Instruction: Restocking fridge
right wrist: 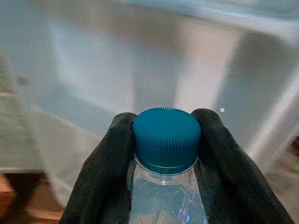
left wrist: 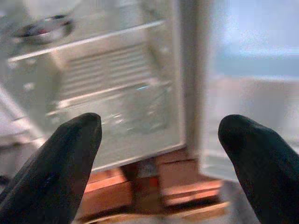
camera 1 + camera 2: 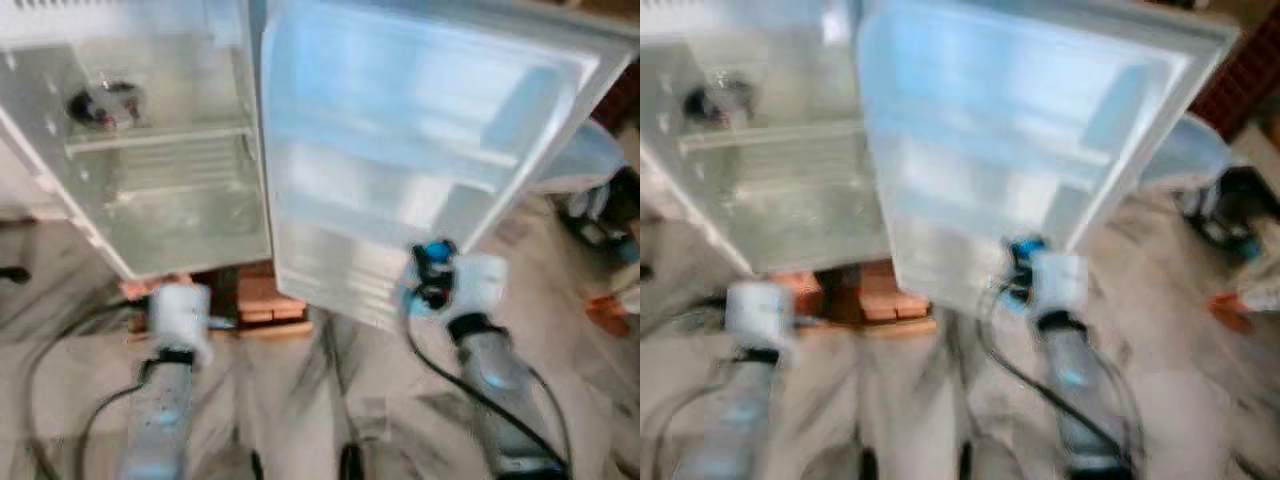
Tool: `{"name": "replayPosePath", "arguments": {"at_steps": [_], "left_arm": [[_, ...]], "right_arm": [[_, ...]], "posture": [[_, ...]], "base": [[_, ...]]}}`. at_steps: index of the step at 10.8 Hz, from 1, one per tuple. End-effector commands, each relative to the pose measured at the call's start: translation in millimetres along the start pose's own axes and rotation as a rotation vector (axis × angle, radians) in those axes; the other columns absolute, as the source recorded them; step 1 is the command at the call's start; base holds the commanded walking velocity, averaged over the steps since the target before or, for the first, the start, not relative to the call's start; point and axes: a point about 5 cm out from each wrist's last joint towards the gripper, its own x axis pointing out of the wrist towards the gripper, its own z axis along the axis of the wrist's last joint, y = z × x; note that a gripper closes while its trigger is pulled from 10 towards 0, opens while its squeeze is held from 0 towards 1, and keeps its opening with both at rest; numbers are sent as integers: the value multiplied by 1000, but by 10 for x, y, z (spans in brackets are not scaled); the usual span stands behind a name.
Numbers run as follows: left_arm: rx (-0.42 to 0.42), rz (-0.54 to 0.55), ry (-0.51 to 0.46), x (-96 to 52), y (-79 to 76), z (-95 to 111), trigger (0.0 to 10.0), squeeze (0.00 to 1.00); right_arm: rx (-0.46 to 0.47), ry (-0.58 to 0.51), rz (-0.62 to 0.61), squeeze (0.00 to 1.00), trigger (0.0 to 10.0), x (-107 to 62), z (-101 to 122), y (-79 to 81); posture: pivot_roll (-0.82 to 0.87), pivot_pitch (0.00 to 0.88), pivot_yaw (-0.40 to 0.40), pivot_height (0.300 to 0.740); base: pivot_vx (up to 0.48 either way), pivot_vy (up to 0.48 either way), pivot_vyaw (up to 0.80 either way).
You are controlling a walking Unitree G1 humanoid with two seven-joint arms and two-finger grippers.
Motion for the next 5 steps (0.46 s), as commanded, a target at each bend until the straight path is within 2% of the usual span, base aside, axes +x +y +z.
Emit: {"name": "replayPosePath", "arguments": {"at_steps": [1, 3, 5], "left_arm": [[16, 20, 4, -16, 91, -15, 10000, 0], [1, 17, 5, -16, 76, -16, 10000, 0], [-135, -65, -31, -17, -51, 43, 10000, 0]], "right_arm": [[8, -38, 7, 0, 10000, 21, 79, 42], [7, -34, 8, 0, 10000, 18, 74, 45], [11, -25, 13, 0, 10000, 12, 46, 46]], "posture": [[113, 168, -66, 740], [113, 172, -69, 740], [115, 166, -85, 740]], "base": [[315, 0, 0], [0, 0, 0], [0, 0, 0]]}}
